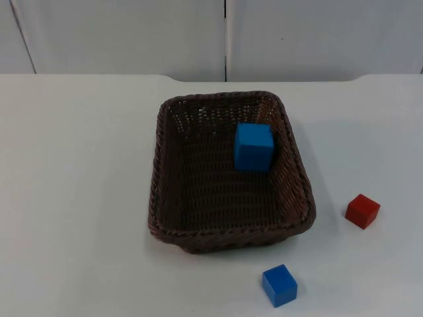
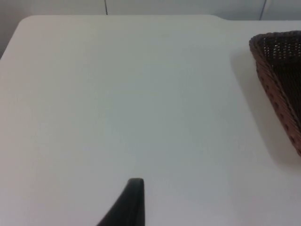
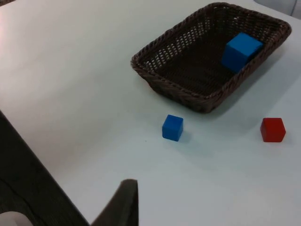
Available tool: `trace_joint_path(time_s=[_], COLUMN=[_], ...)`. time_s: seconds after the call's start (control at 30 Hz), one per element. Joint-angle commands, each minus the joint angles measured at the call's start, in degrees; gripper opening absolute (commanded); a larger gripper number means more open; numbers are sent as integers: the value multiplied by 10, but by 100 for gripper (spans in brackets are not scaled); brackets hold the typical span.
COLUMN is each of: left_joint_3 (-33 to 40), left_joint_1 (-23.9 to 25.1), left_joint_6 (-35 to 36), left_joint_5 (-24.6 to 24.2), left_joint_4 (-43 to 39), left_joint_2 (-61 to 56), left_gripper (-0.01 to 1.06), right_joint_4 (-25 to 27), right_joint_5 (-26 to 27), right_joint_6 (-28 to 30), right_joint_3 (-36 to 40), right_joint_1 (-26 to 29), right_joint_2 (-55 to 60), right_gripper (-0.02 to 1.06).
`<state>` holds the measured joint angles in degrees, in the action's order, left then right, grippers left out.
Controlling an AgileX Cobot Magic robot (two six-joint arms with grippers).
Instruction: Pick up the basket with the left hand and place the largest block into the basket with the right hand.
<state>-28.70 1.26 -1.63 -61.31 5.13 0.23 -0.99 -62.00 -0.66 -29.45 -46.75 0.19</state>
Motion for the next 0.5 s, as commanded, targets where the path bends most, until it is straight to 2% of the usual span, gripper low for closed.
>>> trace_joint_path(time_s=[0.0, 0.2, 0.33, 0.37, 0.47], left_joint_3=[3, 3, 3, 3, 3], left_joint_1=[2, 2, 2, 2, 2], left_joint_6=[2, 2, 2, 2, 2], left_joint_5=[-1, -1, -1, -1, -1], left_joint_4=[-1, -1, -1, -1, -1], left_joint_2=[-2, -2, -2, -2, -2], left_gripper=[105, 105, 105, 105, 105], right_joint_4=[1, 1, 1, 1, 1], right_joint_5=[1, 1, 1, 1, 3], right_joint_6=[1, 1, 1, 1, 1], right_joint_3=[0, 0, 0, 0, 0], right_joint_1=[28, 88, 173, 173, 225], right_joint_2=[-2, -2, -2, -2, -2], right_gripper=[105, 105, 105, 105, 105])
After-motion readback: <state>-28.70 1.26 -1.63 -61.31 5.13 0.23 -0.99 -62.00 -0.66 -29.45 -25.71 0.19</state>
